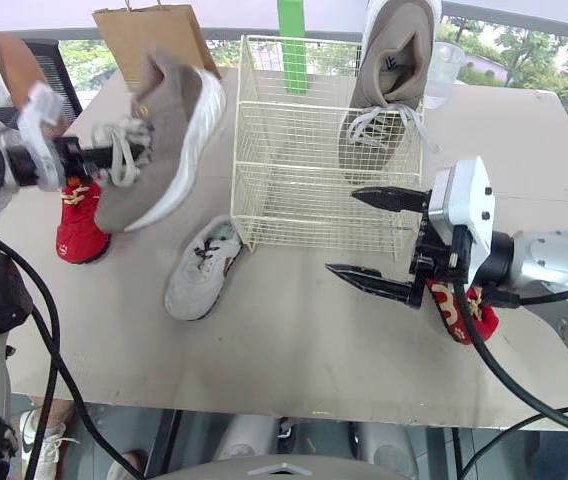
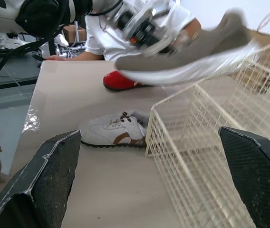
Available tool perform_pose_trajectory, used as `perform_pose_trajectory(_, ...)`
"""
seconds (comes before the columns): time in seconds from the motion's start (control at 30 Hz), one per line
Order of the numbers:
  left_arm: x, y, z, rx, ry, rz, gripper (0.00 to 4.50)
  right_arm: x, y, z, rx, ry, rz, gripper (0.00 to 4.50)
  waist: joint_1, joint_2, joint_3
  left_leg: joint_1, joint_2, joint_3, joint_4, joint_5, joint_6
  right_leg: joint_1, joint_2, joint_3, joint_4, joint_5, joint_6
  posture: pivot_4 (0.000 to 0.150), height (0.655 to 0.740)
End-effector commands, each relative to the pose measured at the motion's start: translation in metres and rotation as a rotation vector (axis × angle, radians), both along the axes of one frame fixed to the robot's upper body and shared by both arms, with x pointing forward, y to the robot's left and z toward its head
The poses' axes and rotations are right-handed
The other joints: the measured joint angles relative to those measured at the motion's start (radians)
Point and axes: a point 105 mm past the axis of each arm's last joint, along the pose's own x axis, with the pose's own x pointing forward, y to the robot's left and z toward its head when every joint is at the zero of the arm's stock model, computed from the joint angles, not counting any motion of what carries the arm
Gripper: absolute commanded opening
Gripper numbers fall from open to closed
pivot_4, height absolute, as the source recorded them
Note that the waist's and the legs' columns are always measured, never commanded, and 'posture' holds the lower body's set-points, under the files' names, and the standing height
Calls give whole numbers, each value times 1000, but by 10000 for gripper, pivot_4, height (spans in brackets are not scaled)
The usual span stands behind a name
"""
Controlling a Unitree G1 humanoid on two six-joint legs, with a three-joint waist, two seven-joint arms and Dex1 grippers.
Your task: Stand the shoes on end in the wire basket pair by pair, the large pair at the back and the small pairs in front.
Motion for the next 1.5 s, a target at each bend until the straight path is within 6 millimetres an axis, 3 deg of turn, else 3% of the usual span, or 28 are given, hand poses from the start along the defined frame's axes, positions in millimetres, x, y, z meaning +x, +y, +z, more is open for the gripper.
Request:
perform_pose_trajectory(0.03, -3, -22, 76, -16, -340, 22, 1417, 2, 0, 7, 13, -52, 5, 45000, 2, 0, 0, 0, 0, -1, 0, 0, 0, 0, -2, 1, 0, 0, 0, 1500, 7400)
perform_pose_trajectory(0.1, -1, -36, 101, -48, -467, 60, 1416, 4, 0, 11, 29, -64, -5, 45000, 7, 0, 0, 0, 0, -2, 0, 0, 0, 0, -6, 1, 0, 0, 0, 1500, 7400)
perform_pose_trajectory(0.23, -8, -84, 159, -212, -760, 60, 1414, 9, -8, 18, 44, -105, -71, 45000, 8, -1, 0, -2, -2, -2, 2, 1, -2, 0, -7, 0, 1, 0, 0, 1500, 7400)
perform_pose_trajectory(0.33, -11, -110, 180, -261, -911, 110, 1412, 13, -16, 27, 74, -152, -139, 45000, 0, -1, 0, -2, -3, -1, 2, 3, -5, 0, -8, 2, 0, 0, 1, 1500, 7400)
perform_pose_trajectory(0.43, -15, -141, 185, -226, -1079, 160, 1412, 20, -26, 42, 133, -237, -250, 45000, -7, 0, 0, 1, -4, 2, -1, 3, -5, 0, -7, 6, 0, 0, 1, 1500, 7400)
perform_pose_trajectory(0.57, -26, -174, 167, -127, -1293, 232, 1412, 23, -40, 56, 198, -302, -360, 45000, -6, 0, -1, 1, -3, 2, -2, 3, -5, 0, -7, 6, 1, 0, 1, 1500, 7400)
perform_pose_trajectory(0.7, -22, -194, 136, -104, -1347, 294, 1412, 21, -48, 57, 214, -312, -404, 45000, 0, 0, -1, 2, -3, 3, -2, 3, -5, 0, -7, 6, 1, 0, 1, 1500, 7400)
perform_pose_trajectory(0.83, -4, -199, 117, -106, -1319, 435, 1412, 18, -47, 60, 224, -316, -410, 45000, 2, 0, -1, 1, -4, 2, -1, 0, -1, 0, -7, 6, 1, 1, 1, 1500, 7400)
perform_pose_trajectory(0.93, 4, -208, 112, -87, -1326, 439, 1412, 17, -47, 59, 222, -316, -414, 45000, 4, 0, -1, 1, -4, 2, -1, 0, 0, 0, -6, 6, 1, 1, 1, 1500, 7400)
perform_pose_trajectory(1.13, 27, -223, 82, -62, -1250, 406, 1412, 16, -46, 61, 224, -318, -423, 45000, 5, 0, -1, 1, -5, 3, -1, 0, 0, 0, -3, 2, 0, 1, 1, 1500, 7400)
perform_pose_trajectory(1.37, 35, -242, 66, -62, -1199, 357, 1412, 15, -49, 62, 225, -322, -451, 45000, 5, 0, -1, 1, -5, 2, -1, 0, 0, 0, -3, 0, 0, 1, 1, 1500, 7400)
perform_pose_trajectory(1.5, 39, -245, 38, -21, -1151, 356, 1412, 15, -52, 61, 224, -319, -465, 45000, 5, 1, -1, 1, -5, 2, -1, 0, 0, 1, -3, 0, 0, 1, 1, 1500, 7400)
